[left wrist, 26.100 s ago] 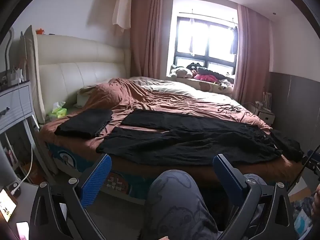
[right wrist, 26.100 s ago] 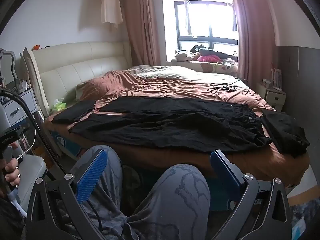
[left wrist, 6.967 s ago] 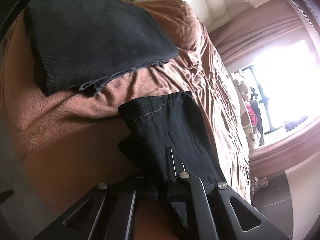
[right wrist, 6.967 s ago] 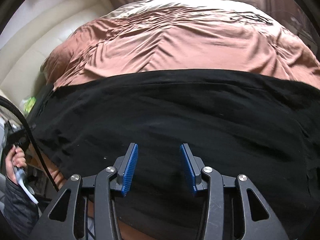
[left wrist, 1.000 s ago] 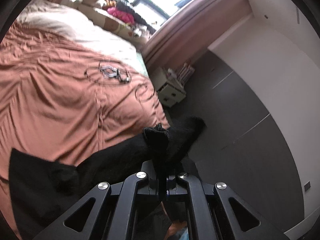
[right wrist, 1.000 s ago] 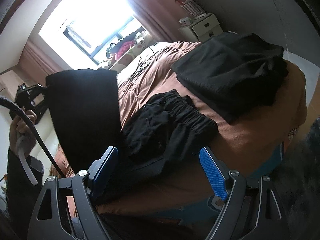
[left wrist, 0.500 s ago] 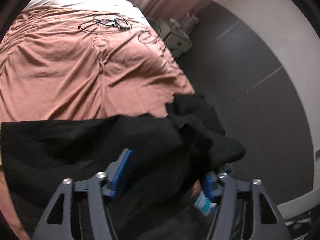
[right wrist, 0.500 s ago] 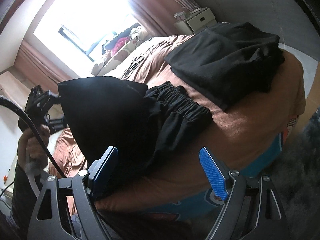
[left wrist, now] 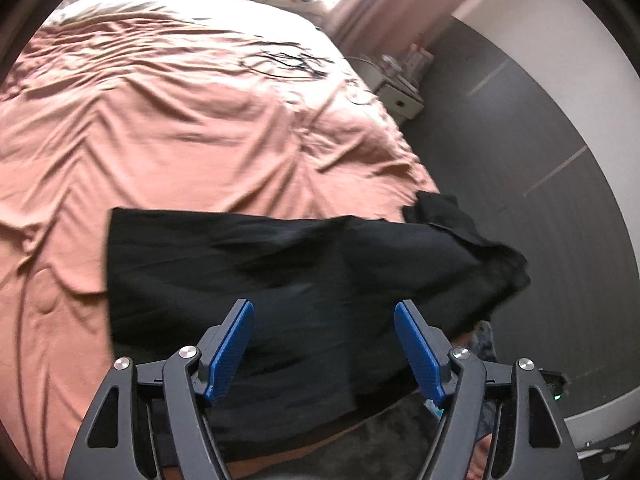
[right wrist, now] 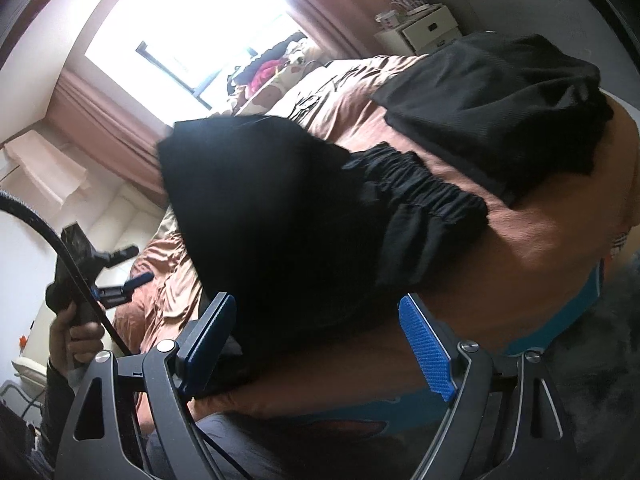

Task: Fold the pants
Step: 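Grasp the pants edge with the left gripper while the right gripper grasps the waistband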

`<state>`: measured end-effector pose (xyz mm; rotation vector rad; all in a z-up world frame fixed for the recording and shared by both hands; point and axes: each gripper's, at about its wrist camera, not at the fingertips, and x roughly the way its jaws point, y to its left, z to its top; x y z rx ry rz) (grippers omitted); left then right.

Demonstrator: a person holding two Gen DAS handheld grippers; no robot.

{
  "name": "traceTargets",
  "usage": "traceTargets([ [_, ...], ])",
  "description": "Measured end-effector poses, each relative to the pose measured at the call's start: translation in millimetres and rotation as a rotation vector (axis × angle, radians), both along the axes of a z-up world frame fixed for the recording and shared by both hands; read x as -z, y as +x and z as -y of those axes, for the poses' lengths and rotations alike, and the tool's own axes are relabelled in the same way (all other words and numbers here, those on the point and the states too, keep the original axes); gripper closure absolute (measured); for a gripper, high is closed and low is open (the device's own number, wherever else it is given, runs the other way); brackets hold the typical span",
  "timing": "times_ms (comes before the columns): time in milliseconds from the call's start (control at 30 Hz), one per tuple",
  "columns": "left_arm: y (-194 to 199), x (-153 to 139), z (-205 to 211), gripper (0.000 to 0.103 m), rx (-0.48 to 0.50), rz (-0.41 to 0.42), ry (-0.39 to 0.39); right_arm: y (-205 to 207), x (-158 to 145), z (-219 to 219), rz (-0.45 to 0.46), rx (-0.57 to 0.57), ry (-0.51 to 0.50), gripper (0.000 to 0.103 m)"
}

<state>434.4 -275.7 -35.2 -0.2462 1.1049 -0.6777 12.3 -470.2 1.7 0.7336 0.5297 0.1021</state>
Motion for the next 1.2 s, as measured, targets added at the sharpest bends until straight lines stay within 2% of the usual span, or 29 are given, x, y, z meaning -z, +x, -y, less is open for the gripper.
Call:
traceTargets([
  [233, 19.1, 35.9, -55.6, 0.028, -0.093, -0.055, 0.025, 6.4, -7.2, -5.4, -0.005, 0.001, -0.028, 0.020],
  [533, 35.4, 79.3, -96.8, 0.029, -0.160, -0.116, 0.016, 18.3, 9.0, 5.6, -0.065, 0.047, -0.008, 0.020],
  [633, 40.4, 93.7, -107.3, 0.035, -0.181, -0.128, 0.016, 23.6, 10.9, 7.6, -0.089, 0.067, -0.008, 0.020],
  [767, 48.1, 115.4, -118.9, 0.054, -0.207, -0.169, 0.026, 24.6, 12.9, 11.2, -0.115, 0.085, -0.008, 0.020],
  [800, 49.9, 120.1, -120.7, 0.056, -0.211, -0.177, 0.031, 24.5, 13.6, 11.7, -0.122, 0.090, -0.006, 0.020],
  [1067, 63.6, 151.3, -124.7, 0.059, -0.224, -0.224, 0.041, 32.8, 17.0, 8.1, -0.162, 0.079, 0.022, 0.020],
  [1200, 73.1, 162.8, -117.9, 0.064, -0.213, -0.247, 0.036, 37.8, 19.4, 7.7, -0.177, 0.085, 0.025, 0.020],
])
